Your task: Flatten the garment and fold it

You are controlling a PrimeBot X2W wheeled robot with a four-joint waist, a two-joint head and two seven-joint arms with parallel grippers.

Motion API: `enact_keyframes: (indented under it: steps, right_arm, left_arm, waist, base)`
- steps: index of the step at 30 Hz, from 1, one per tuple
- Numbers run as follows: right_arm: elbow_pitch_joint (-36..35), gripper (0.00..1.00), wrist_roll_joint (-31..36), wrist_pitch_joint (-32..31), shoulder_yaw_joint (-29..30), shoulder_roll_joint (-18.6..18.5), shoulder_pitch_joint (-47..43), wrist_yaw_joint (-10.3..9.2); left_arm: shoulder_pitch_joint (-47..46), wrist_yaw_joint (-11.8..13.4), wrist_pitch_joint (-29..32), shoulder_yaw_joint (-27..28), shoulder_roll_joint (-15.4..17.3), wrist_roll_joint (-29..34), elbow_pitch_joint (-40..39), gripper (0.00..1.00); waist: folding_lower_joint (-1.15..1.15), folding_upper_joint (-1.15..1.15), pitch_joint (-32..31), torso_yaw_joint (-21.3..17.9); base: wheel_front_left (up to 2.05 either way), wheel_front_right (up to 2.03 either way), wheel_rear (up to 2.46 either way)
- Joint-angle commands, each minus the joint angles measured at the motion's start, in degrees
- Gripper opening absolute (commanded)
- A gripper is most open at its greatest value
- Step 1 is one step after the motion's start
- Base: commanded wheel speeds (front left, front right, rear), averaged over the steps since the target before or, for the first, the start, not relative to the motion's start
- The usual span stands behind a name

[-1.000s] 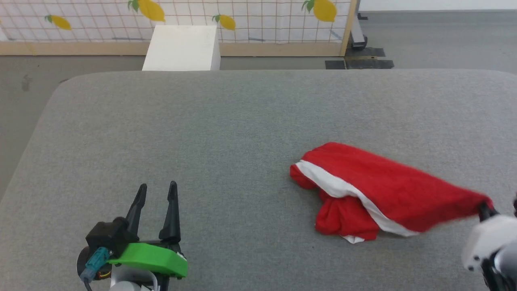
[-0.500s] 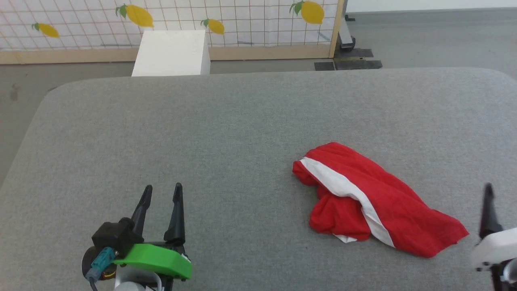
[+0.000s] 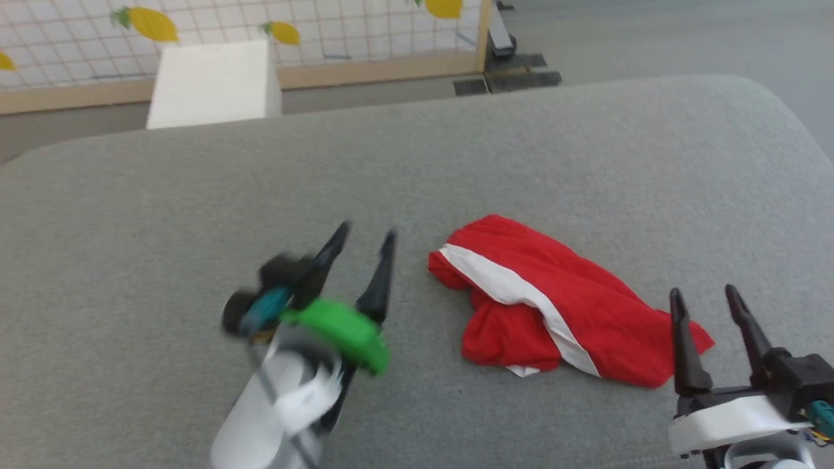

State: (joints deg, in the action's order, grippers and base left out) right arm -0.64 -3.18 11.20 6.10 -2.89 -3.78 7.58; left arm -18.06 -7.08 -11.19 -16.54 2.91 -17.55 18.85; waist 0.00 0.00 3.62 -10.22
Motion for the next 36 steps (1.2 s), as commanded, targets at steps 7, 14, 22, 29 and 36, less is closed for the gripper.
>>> enact_keyframes:
  steps: [7,14,22,29,36]
  right_arm:
    - [1.78,1.00,-2.45,2.17,-3.41,0.02,3.44,-0.09]
    - [3.14,1.00,-4.84,3.27,-5.09,0.02,5.40,-0.09]
    - [4.34,1.00,-7.14,3.75,-6.49,0.02,7.50,-0.09]
    - [3.68,1.00,-7.99,3.78,-6.52,0.02,7.82,-0.09]
    - [3.18,1.00,-7.97,3.79,-6.18,0.02,7.39,-0.09]
  left_arm:
    - [-16.37,2.77,10.98,-8.90,-0.03,-4.12,10.82,1.00]
    - [-26.88,4.87,24.11,-14.66,-0.03,-3.13,21.38,1.00]
    - [-35.67,3.48,43.52,-21.83,1.19,2.13,32.39,1.00]
    - [-36.21,0.73,52.19,-25.12,1.72,1.59,34.46,0.00]
    - [-33.92,8.07,35.09,-20.11,4.19,0.21,27.70,0.00]
  waist:
    - [0.00,0.00,6.94,-6.59]
    - [0.00,0.00,10.99,-9.42]
    - [0.00,0.00,13.67,-11.27]
    - [0.00,0.00,13.91,-11.19]
    - [0.00,0.00,12.24,-9.43]
  base:
    - [0.00,0.00,0.00]
    - [0.00,0.00,0.00]
    - [0.00,0.00,0.00]
    - [0.00,0.00,0.00]
    - [0.00,0.00,0.00]
